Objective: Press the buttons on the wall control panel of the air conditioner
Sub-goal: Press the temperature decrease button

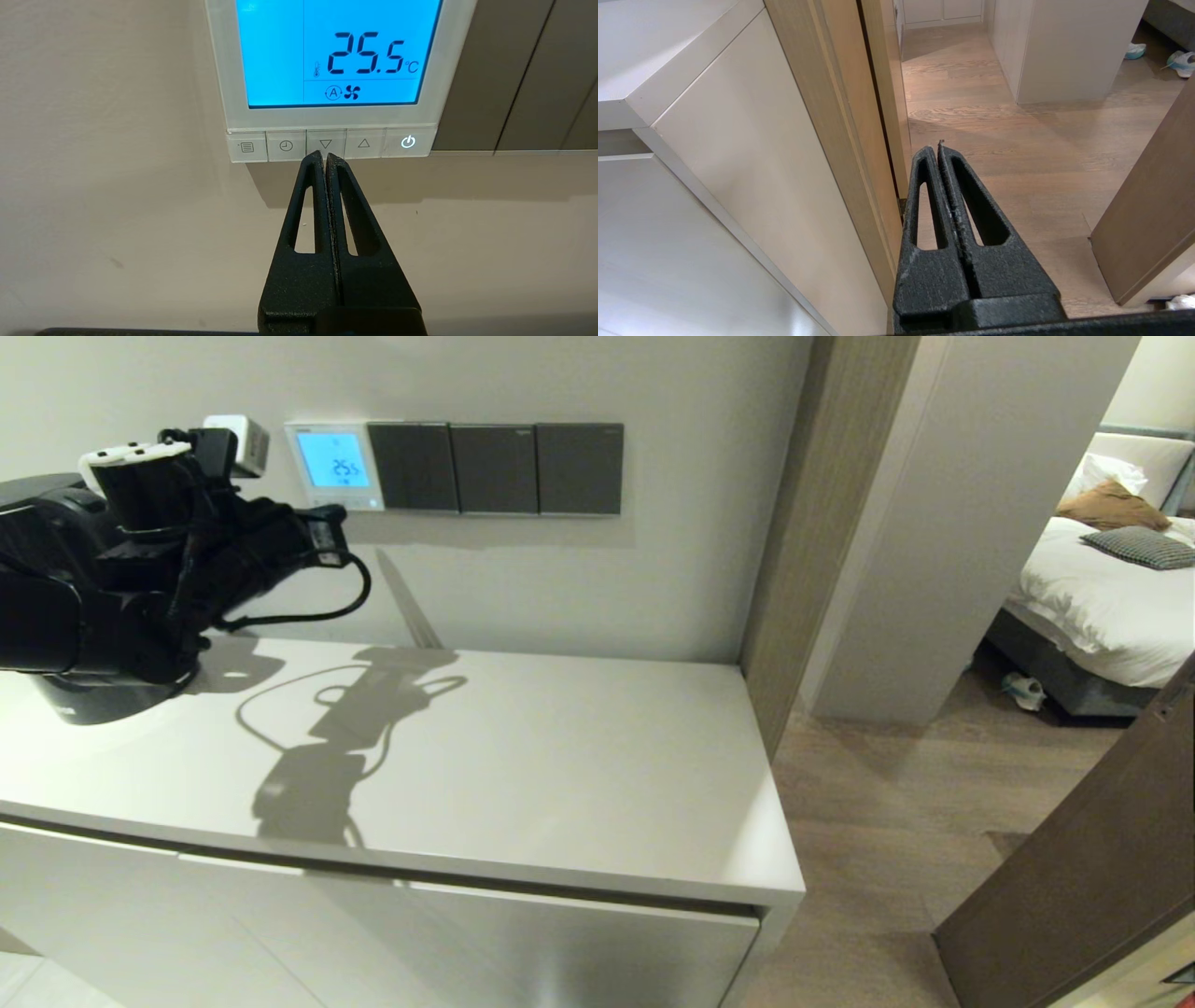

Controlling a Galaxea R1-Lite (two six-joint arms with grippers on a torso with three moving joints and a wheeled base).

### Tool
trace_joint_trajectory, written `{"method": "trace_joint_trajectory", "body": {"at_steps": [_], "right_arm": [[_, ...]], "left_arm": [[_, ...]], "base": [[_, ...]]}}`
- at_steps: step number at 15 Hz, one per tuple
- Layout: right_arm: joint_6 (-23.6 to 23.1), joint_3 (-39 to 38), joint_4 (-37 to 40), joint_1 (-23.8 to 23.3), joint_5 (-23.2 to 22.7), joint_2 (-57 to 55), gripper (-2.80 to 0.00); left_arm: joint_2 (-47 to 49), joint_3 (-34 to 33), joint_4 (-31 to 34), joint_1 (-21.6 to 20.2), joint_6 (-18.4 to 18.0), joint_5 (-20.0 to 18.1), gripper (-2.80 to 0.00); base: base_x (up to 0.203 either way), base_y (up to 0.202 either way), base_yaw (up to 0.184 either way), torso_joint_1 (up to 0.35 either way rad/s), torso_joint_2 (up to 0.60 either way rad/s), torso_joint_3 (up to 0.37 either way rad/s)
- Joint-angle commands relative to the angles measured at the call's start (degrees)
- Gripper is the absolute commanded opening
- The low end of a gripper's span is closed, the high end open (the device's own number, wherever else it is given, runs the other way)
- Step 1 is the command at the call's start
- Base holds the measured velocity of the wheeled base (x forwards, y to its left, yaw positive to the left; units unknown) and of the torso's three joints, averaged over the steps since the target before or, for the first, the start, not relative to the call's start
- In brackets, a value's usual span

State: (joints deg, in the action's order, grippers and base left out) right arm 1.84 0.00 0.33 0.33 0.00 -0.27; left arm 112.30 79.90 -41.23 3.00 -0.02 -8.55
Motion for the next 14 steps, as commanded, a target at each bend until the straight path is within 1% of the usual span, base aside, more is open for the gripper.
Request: {"method": "trace_joint_trajectory", "body": {"at_steps": [1, 14], "right_arm": [[0.0, -0.09, 0.02, 0.02, -0.07, -0.08, -2.8], [0.0, -0.09, 0.02, 0.02, 0.0, -0.08, -2.8]], "left_arm": [[-1.2, -0.48, -0.26, -0.01, 0.02, -0.13, -2.8], [1.47, 1.23, -0.08, -0.02, 0.06, -0.06, -2.8]], "base": [[0.0, 0.0, 0.0, 0.0, 0.0, 0.0], [0.0, 0.0, 0.0, 0.0, 0.0, 0.0]]}}
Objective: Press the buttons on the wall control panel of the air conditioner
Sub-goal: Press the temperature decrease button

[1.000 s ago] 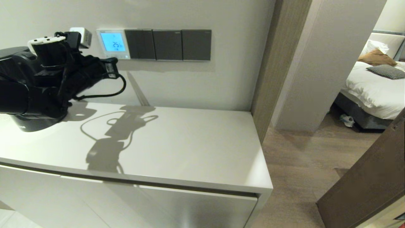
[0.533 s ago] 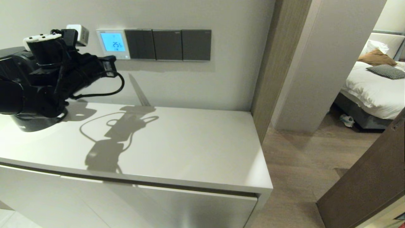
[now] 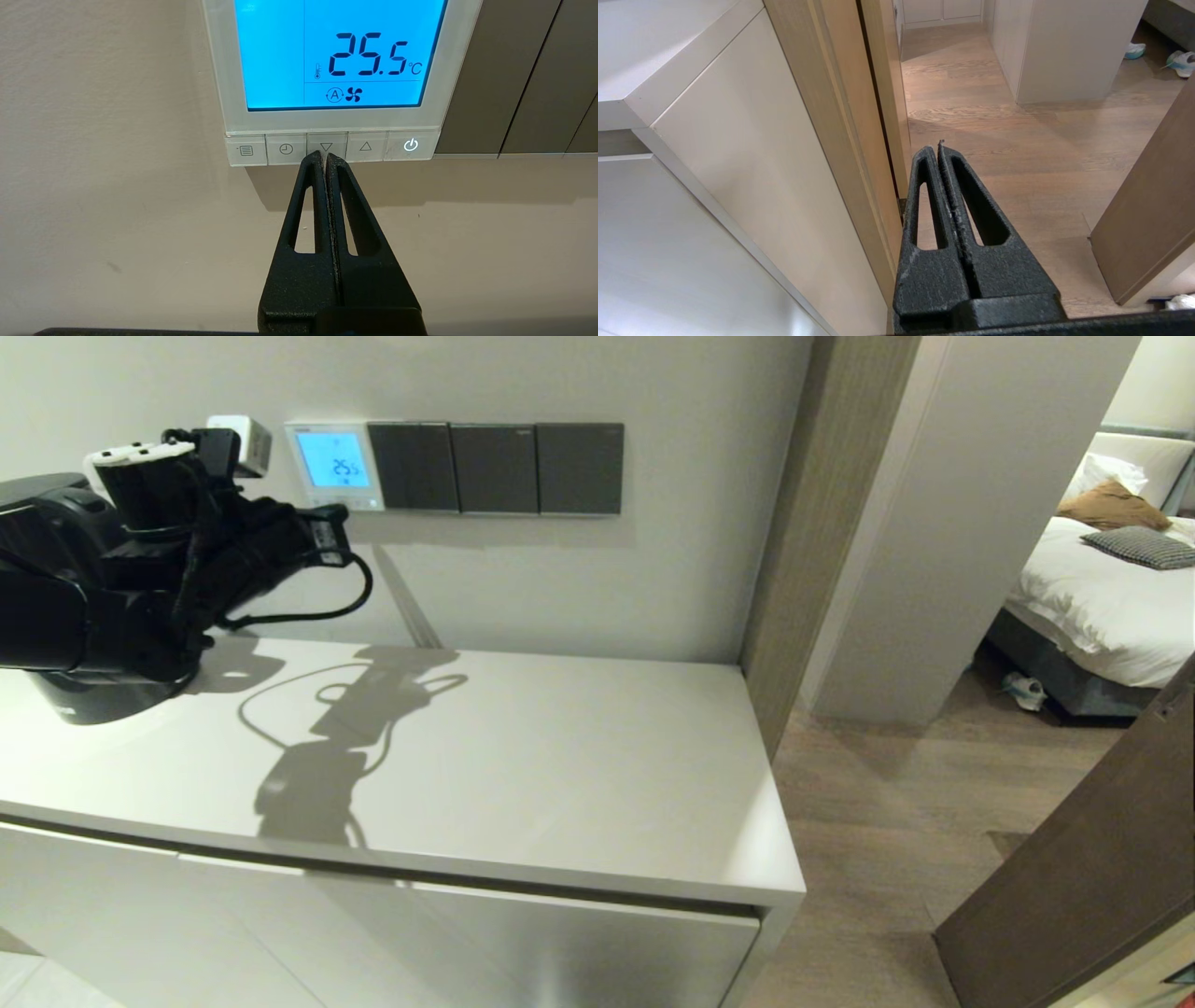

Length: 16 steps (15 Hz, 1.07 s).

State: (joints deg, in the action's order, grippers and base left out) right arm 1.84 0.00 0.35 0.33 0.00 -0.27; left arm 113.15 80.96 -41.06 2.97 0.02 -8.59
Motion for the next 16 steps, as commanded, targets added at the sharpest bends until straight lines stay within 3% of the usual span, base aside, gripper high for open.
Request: {"method": "trace_joint_trajectory", "body": {"at_steps": [1, 16], "right_arm": [[0.0, -0.09, 0.0, 0.02, 0.0, -0.08, -2.8], [0.0, -0.09, 0.0, 0.02, 0.0, -0.08, -2.8]], "left_arm": [[0.76, 0.17, -0.25, 0.01, 0.06, -0.02, -2.8], [-1.93, -1.5, -0.43, 0.01, -0.11, -0.02, -2.8]], "base": [[0.0, 0.0, 0.0, 0.0, 0.0, 0.0], [0.0, 0.0, 0.0, 0.0, 0.0, 0.0]]}}
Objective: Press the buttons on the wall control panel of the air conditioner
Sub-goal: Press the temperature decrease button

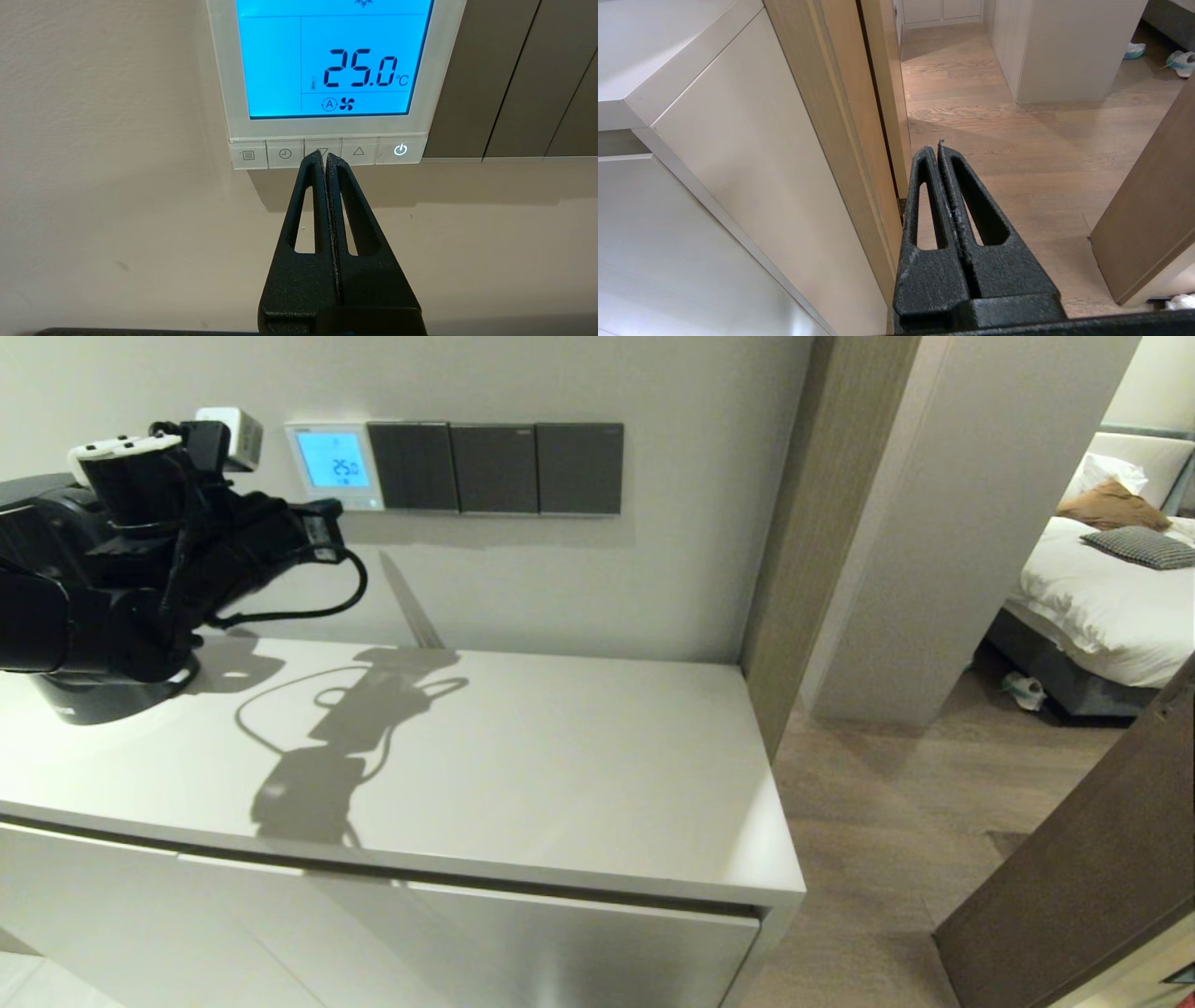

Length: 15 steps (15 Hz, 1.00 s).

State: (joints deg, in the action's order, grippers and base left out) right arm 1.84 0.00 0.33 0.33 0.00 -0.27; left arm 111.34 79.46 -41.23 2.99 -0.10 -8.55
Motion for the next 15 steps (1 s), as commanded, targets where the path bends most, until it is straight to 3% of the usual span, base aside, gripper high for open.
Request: {"method": "trace_joint_trajectory", "body": {"at_steps": [1, 15], "right_arm": [[0.0, -0.09, 0.02, 0.02, 0.0, -0.08, -2.8], [0.0, -0.09, 0.02, 0.02, 0.0, -0.08, -2.8]], "left_arm": [[0.08, 0.0, -0.25, 0.0, -0.01, -0.06, -2.8], [2.65, 1.66, -0.16, -0.07, 0.01, 0.07, -2.8]], "base": [[0.0, 0.0, 0.0, 0.0, 0.0, 0.0], [0.0, 0.0, 0.0, 0.0, 0.0, 0.0]]}}
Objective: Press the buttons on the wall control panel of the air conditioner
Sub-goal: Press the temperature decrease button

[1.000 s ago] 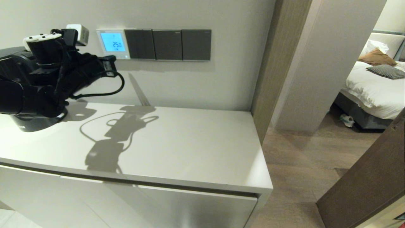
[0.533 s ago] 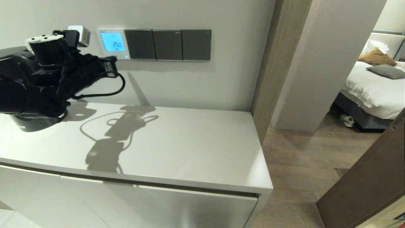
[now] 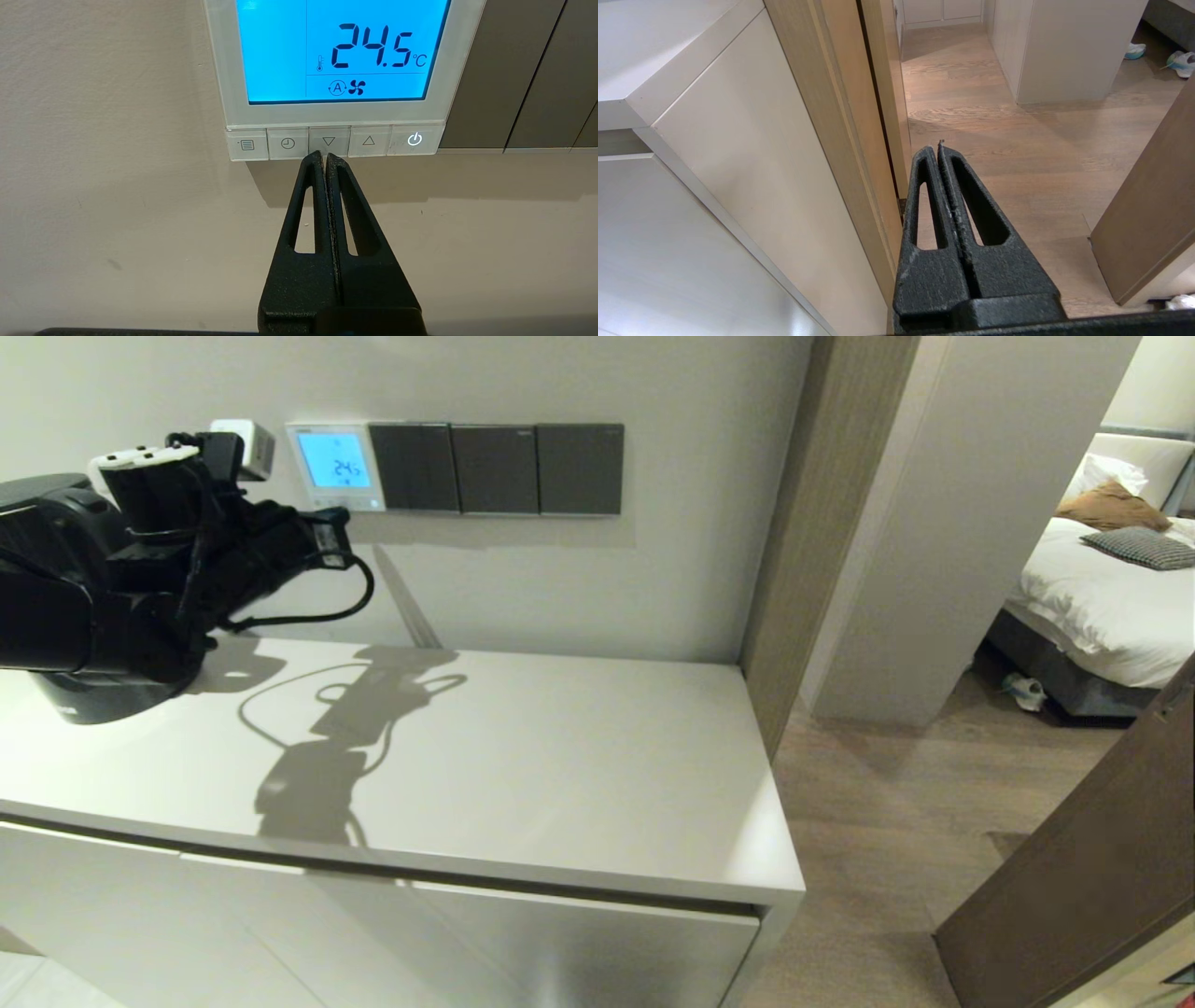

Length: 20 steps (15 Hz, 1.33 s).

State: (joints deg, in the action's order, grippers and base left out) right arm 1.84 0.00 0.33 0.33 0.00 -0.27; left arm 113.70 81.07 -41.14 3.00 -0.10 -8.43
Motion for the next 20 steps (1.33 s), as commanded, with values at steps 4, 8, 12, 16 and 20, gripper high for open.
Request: {"method": "trace_joint_trajectory", "body": {"at_steps": [4, 8, 12, 16, 20], "right_arm": [[0.01, -0.09, 0.02, 0.02, 0.0, -0.08, -2.8], [0.01, -0.09, 0.02, 0.02, 0.0, -0.08, -2.8], [0.01, -0.09, 0.02, 0.02, 0.0, -0.08, -2.8], [0.01, -0.09, 0.02, 0.02, 0.0, -0.08, -2.8], [0.01, -0.09, 0.02, 0.02, 0.0, -0.08, -2.8]], "left_arm": [[-0.49, -0.46, -0.34, -0.01, 0.04, -0.09, -2.8], [-2.25, -1.53, -0.34, -0.01, 0.09, -0.1, -2.8], [-2.94, -1.97, -0.34, -0.01, 0.1, -0.19, -2.8], [-1.82, -1.26, -0.34, -0.01, 0.1, -0.19, -2.8], [0.01, 0.04, -0.25, -0.09, 0.12, -0.12, -2.8]], "base": [[0.0, 0.0, 0.0, 0.0, 0.0, 0.0], [0.0, 0.0, 0.0, 0.0, 0.0, 0.0], [0.0, 0.0, 0.0, 0.0, 0.0, 0.0], [0.0, 0.0, 0.0, 0.0, 0.0, 0.0], [0.0, 0.0, 0.0, 0.0, 0.0, 0.0]]}}
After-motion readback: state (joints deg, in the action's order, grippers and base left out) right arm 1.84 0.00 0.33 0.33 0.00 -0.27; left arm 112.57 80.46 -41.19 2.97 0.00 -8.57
